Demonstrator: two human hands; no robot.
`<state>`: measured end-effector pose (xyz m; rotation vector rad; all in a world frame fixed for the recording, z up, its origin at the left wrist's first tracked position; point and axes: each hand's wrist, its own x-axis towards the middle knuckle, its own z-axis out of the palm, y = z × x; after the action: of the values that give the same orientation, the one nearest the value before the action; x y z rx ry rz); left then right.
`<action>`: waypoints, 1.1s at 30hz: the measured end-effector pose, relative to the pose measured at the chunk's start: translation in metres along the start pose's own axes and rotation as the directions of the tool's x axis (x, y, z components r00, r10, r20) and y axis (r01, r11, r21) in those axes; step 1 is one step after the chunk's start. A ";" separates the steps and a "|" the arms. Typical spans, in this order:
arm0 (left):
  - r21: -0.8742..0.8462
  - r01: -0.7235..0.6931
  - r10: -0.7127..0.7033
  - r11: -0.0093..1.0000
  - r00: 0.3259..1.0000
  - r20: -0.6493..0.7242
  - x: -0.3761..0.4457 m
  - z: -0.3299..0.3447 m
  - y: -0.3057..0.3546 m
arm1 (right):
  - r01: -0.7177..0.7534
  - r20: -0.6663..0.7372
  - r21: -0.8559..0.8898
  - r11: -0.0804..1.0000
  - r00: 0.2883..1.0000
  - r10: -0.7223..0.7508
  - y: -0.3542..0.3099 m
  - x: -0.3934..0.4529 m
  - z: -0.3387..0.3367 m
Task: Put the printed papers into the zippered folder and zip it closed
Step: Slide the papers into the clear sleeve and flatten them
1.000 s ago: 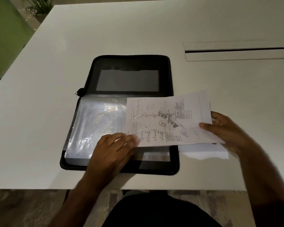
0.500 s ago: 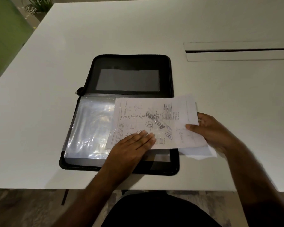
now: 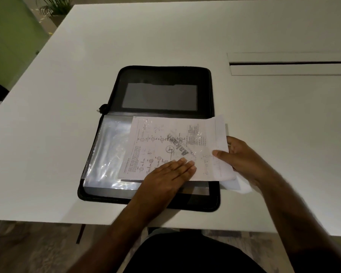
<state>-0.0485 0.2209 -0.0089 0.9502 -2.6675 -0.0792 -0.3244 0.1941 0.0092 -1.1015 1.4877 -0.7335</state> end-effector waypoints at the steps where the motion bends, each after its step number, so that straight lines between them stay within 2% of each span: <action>1: -0.008 -0.001 0.001 1.000 1.000 -0.002 0.000 0.000 0.000 | 0.001 0.003 -0.007 1.000 1.000 -0.001 -0.001 0.000 0.001; 8: -0.043 0.006 -0.007 0.999 1.000 -0.023 0.000 0.001 -0.002 | -0.053 -0.007 0.160 0.986 0.998 0.055 0.004 0.002 -0.024; 17: -0.047 0.008 -0.009 0.999 1.000 -0.026 0.006 -0.002 0.000 | -0.017 0.007 0.163 0.986 1.000 0.016 0.000 0.008 -0.003; 27: -0.066 -0.029 0.026 0.997 0.999 -0.045 0.011 -0.001 0.012 | 0.014 -0.033 0.091 0.996 0.999 -0.011 -0.010 0.015 0.014; 33: -0.063 -0.031 0.027 0.998 0.998 -0.059 0.011 -0.002 0.013 | 0.023 -0.090 -0.054 0.998 0.996 -0.028 -0.010 0.014 0.015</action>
<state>-0.0645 0.2244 -0.0023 0.8799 -2.6082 -0.1281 -0.3068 0.1794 0.0096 -1.1417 1.5804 -0.7751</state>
